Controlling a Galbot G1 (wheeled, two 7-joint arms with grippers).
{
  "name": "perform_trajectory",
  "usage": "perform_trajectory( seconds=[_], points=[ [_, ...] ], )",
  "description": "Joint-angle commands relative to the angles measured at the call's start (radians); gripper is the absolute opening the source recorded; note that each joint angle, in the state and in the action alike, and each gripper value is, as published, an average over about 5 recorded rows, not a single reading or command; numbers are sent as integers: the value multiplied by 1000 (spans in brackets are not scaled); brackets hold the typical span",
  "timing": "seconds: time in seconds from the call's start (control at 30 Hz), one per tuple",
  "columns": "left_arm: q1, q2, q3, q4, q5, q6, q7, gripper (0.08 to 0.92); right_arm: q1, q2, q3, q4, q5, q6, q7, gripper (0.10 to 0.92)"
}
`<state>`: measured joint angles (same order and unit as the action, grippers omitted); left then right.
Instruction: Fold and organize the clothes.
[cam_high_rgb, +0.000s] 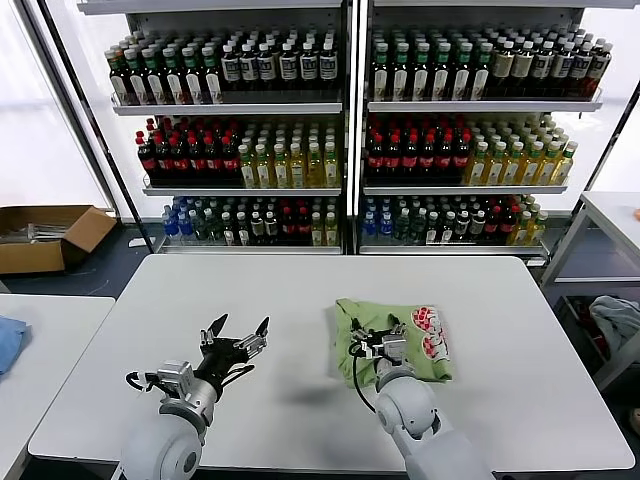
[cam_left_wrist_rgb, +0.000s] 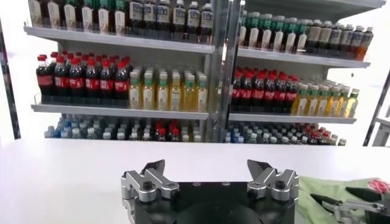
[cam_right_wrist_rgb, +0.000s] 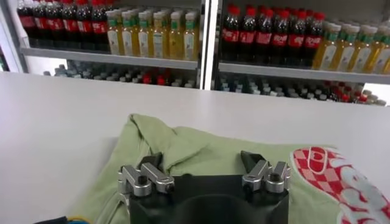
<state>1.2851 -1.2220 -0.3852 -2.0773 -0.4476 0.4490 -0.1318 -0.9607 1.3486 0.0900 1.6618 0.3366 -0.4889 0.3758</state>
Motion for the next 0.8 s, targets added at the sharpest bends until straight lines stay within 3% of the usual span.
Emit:
perform_trajectory(
  seconds=[0.03,0.27,0.53,0.8],
  points=[
    [-2,-5,1,-18,35,-15,-1,823,-24,14,84,173,64,72,4,823],
    [12,-13,5,-33,73,-30,7,823,-150,-17,188,356,90,75,49,823],
    [39,-33,16,-33,69,-75,15,823,-468,-104,420,543,-123,39,8,823],
    [46,-60,41,-30,89,-83,17,823,-599,-130,437,555,100,100,-59,823]
  ],
)
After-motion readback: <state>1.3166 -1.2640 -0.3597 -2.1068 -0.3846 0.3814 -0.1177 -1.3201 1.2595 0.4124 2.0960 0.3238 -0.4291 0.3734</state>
